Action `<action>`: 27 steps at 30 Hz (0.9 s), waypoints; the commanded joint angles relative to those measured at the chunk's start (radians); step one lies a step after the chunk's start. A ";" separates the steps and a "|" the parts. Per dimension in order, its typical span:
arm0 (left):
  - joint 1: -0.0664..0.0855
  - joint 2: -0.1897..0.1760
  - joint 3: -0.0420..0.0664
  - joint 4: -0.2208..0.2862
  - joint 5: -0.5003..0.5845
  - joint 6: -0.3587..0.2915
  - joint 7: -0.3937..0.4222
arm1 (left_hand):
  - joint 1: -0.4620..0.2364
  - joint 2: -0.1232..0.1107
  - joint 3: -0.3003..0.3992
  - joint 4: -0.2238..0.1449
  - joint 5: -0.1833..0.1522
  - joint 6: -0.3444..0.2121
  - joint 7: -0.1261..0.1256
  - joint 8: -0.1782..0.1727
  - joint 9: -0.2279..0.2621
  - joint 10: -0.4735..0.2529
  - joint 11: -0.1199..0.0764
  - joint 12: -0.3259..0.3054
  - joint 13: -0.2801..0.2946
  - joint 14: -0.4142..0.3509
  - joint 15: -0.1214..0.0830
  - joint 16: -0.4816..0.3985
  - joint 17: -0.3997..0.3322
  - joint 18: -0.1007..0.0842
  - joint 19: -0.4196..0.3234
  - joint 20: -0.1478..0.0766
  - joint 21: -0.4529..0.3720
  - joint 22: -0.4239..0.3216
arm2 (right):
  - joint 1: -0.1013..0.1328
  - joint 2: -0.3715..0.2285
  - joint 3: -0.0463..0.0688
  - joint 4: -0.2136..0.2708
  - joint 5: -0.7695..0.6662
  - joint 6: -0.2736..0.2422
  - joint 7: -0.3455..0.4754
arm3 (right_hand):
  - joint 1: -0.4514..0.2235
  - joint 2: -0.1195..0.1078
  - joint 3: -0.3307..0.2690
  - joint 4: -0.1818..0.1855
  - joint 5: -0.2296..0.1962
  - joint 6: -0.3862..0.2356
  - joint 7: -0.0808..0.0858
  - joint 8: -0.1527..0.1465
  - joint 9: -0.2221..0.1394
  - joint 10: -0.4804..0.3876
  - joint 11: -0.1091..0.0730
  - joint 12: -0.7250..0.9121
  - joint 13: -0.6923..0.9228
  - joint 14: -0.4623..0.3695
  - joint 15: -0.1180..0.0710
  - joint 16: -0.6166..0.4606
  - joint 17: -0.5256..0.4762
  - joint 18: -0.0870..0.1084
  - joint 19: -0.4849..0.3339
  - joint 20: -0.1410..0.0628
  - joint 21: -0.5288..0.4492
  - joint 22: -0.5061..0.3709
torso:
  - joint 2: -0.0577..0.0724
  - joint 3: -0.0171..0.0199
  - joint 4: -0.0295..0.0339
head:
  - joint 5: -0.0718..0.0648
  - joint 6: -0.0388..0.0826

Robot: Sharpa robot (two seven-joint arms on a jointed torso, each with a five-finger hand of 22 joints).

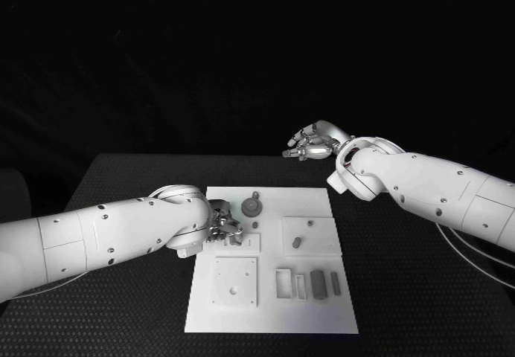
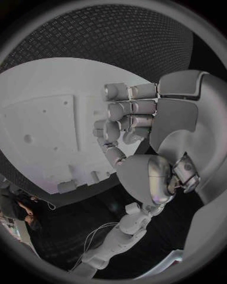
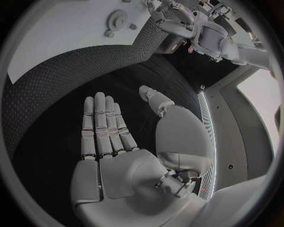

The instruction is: Assemble the parts on the task board

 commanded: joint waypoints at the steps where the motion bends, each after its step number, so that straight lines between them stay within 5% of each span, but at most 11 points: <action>1: -0.001 0.005 0.000 -0.003 -0.004 0.017 -0.003 | 0.011 0.021 0.005 0.000 0.008 0.175 -0.090 0.004 0.107 -0.008 -0.019 0.007 -0.001 0.035 -0.040 0.008 -0.001 0.002 -0.008 -0.121 0.006 0.018 | -0.001 0.001 0.000 0.001 0.002 0.013 0.011 | 0.010 0.002 -0.006 -0.001 0.006 -0.007 0.019 0.005 -0.001 -0.004 0.005 0.000 -0.002 -0.005 0.003 -0.005 -0.001 0.003 0.001 0.005 -0.004 -0.001 | 0.000 -0.0005 -0.0006 | 0.000 -0.001; 27: -0.006 0.029 0.000 -0.006 -0.055 0.044 0.010 | -0.018 0.034 0.002 -0.007 0.045 0.200 -0.101 0.035 0.131 -0.002 -0.029 0.027 0.002 0.043 -0.036 0.032 -0.008 0.002 -0.008 -0.121 0.014 0.018 | -0.002 0.002 0.000 0.003 0.003 0.018 0.011 | 0.011 0.002 -0.006 -0.002 0.008 -0.008 0.019 0.005 -0.003 -0.007 0.006 0.001 -0.007 -0.008 0.004 -0.004 -0.003 0.003 -0.002 0.007 -0.006 0.000 | 0.000 0.0001 -0.0008 | -0.003 -0.003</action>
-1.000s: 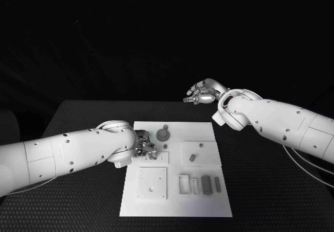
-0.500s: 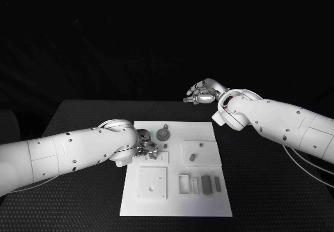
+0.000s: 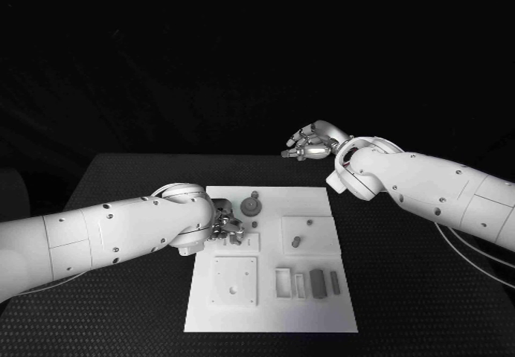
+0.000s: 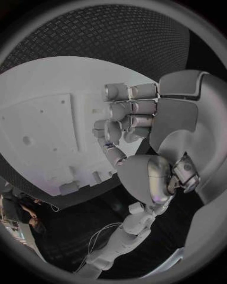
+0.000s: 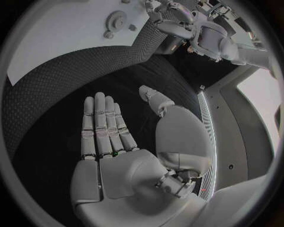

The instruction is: Assemble the parts on the task board

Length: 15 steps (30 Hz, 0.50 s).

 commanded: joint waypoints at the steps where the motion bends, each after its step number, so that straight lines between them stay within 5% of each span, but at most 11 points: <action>1: -0.006 0.008 -0.002 0.008 -0.024 0.023 0.015 | 0.002 0.014 0.006 0.000 0.007 0.200 -0.101 0.008 0.021 -0.011 -0.020 0.007 0.001 0.034 -0.038 0.006 -0.001 0.002 -0.008 -0.121 0.006 0.018 | -0.001 0.001 0.000 0.002 0.002 0.014 0.011 | 0.011 0.002 -0.006 -0.002 0.004 -0.008 0.019 0.005 -0.001 -0.003 0.003 0.001 -0.002 -0.005 0.001 -0.004 -0.001 0.003 -0.002 0.007 -0.006 0.000 | 0.000 -0.0005 0.0006 | -0.001 0.000; 15: -0.010 0.014 -0.002 0.016 -0.073 0.022 0.019 | 0.001 0.014 0.006 -0.001 0.009 0.200 -0.101 0.009 0.022 -0.012 -0.020 0.008 0.001 0.034 -0.038 0.007 -0.002 0.002 -0.008 -0.121 0.007 0.018 | -0.002 0.000 0.000 0.004 0.003 0.016 0.011 | 0.010 0.003 -0.007 -0.002 0.005 -0.008 0.020 0.005 -0.002 -0.004 0.003 0.002 -0.004 -0.006 0.002 -0.004 -0.002 0.004 -0.003 0.007 -0.007 0.000 | 0.000 -0.0011 0.0007 | -0.003 0.000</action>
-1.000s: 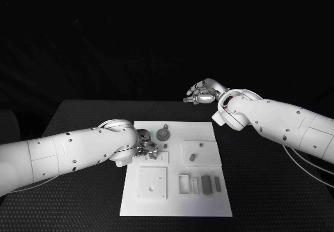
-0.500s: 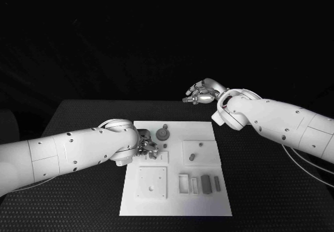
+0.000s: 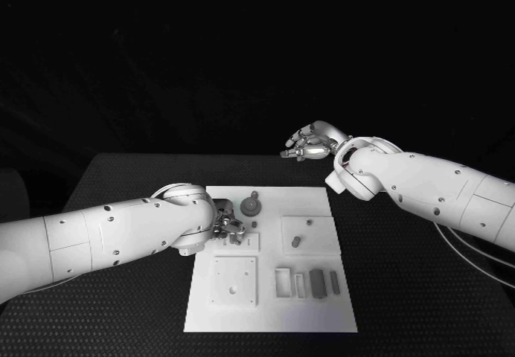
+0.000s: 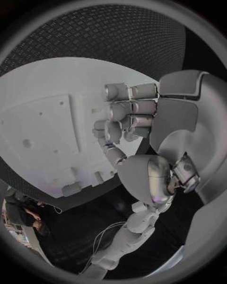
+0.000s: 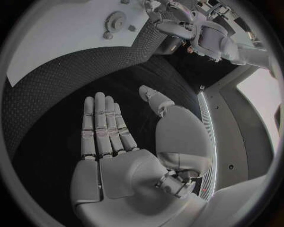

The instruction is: Assemble the parts on the task board

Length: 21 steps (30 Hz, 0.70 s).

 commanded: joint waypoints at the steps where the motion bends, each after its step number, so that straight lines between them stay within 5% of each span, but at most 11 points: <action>1: -0.010 0.012 -0.003 0.008 -0.033 0.018 0.019 | 0.003 0.012 0.007 0.002 0.004 0.200 -0.101 0.004 -0.003 -0.011 -0.020 0.005 0.001 0.032 -0.040 0.003 -0.001 0.002 -0.008 -0.121 0.007 0.018 | -0.001 0.000 0.000 0.002 0.003 0.013 0.010 | 0.010 0.002 -0.007 -0.002 0.005 -0.009 0.020 0.005 -0.002 -0.004 0.003 0.002 -0.002 -0.007 0.002 -0.004 -0.002 0.004 -0.003 0.007 -0.007 0.000 | 0.000 0.0000 -0.0008 | -0.001 0.000; 6: -0.021 0.017 -0.002 0.006 -0.044 0.017 0.020 | 0.002 0.013 0.007 0.003 0.004 0.199 -0.101 0.004 -0.003 -0.012 -0.020 0.005 0.001 0.032 -0.040 0.004 -0.002 0.002 -0.008 -0.121 0.007 0.018 | -0.001 0.000 0.000 0.002 0.003 0.013 0.010 | 0.010 0.003 -0.007 -0.002 0.005 -0.009 0.020 0.005 -0.002 -0.004 0.004 0.002 -0.003 -0.007 0.002 -0.003 -0.002 0.004 -0.003 0.008 -0.007 0.001 | 0.000 0.0001 -0.0006 | -0.003 0.001; 21: -0.024 0.015 -0.002 0.010 -0.067 0.022 0.021 | 0.000 0.015 0.006 0.005 0.003 0.198 -0.101 0.005 -0.002 -0.012 -0.020 0.006 0.001 0.031 -0.040 0.004 -0.003 0.002 -0.008 -0.121 0.008 0.018 | -0.002 -0.001 0.000 0.002 0.004 0.015 0.011 | 0.010 0.003 -0.008 -0.001 0.005 -0.009 0.020 0.005 -0.003 -0.005 0.004 0.003 -0.004 -0.008 0.003 -0.003 -0.003 0.004 -0.004 0.008 -0.008 0.001 | 0.001 0.0000 -0.0001 | -0.006 0.000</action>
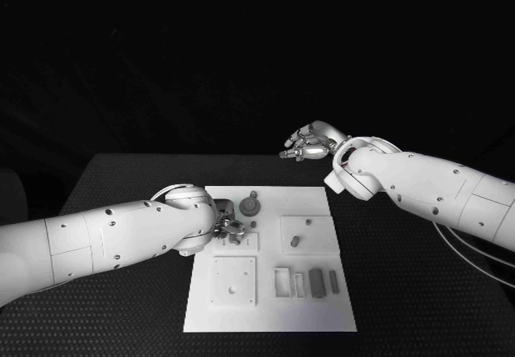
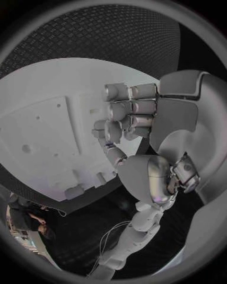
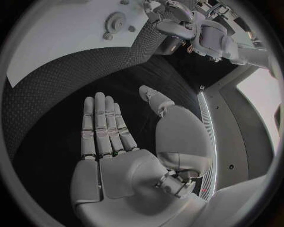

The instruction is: Assemble the parts on the task board

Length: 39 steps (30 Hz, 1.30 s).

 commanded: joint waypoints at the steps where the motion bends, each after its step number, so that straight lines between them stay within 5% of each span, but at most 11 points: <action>1: -0.014 0.009 -0.007 0.007 -0.005 0.022 0.022 | 0.001 0.013 0.003 0.002 0.003 0.196 -0.103 -0.003 -0.001 -0.014 -0.018 0.006 0.001 0.033 -0.038 0.005 -0.001 0.002 -0.008 -0.121 0.004 0.017 | -0.001 -0.001 0.000 0.002 0.003 0.012 0.011 | 0.010 0.003 -0.005 0.001 0.005 -0.006 0.024 0.005 -0.002 -0.005 0.004 0.003 -0.001 -0.006 0.001 -0.003 -0.001 0.004 0.000 0.005 -0.004 0.001 | 0.000 -0.0001 0.0004 | -0.001 0.000; 16: -0.017 0.002 -0.007 0.012 -0.003 0.019 0.020 | -0.063 0.026 -0.006 0.066 -0.054 0.196 -0.103 0.006 0.004 -0.018 -0.018 0.016 -0.005 0.027 -0.039 0.015 -0.013 0.003 -0.014 -0.120 0.005 0.017 | -0.001 -0.005 0.000 0.006 0.004 0.014 0.011 | 0.011 0.003 -0.005 0.001 0.006 -0.006 0.024 0.006 -0.002 -0.006 0.004 0.004 -0.004 -0.007 0.001 -0.003 -0.002 0.004 -0.001 0.005 -0.005 0.001 | 0.000 0.0010 0.0014 | 0.001 -0.003; 39: -0.022 -0.003 -0.007 0.029 0.005 0.021 0.015 | -0.088 0.042 0.005 0.076 -0.047 0.198 -0.103 0.007 0.003 -0.020 -0.017 0.022 -0.007 0.024 -0.037 0.023 -0.019 0.006 -0.021 -0.122 0.011 0.019 | -0.001 -0.009 0.000 0.007 0.006 0.016 0.012 | 0.011 0.004 -0.005 0.001 0.016 -0.006 0.024 0.007 -0.004 -0.007 0.005 0.008 -0.010 -0.010 0.002 -0.001 -0.004 0.005 -0.003 0.007 -0.006 0.003 | 0.000 0.0000 0.0009 | 0.002 -0.004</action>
